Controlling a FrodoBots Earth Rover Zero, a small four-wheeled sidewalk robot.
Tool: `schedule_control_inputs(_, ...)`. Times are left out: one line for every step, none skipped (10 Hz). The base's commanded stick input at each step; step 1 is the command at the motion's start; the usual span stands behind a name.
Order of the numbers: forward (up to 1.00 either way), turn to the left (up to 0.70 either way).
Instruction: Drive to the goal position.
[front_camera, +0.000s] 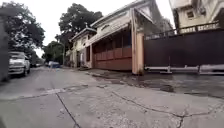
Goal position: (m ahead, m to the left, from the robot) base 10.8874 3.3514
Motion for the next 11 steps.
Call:
schedule_control_inputs(0.70,0.27)
schedule_control_inputs(0.70,0.27)
schedule_control_inputs(0.70,0.27)
schedule_control_inputs(0.70,0.27)
schedule_control_inputs(0.70,0.27)
schedule_control_inputs(0.70,0.27)
schedule_control_inputs(0.70,0.27)
schedule_control_inputs(0.70,0.27)
schedule_control_inputs(0.70,0.26)
schedule_control_inputs(0.70,0.00)
schedule_control_inputs(0.70,0.00)
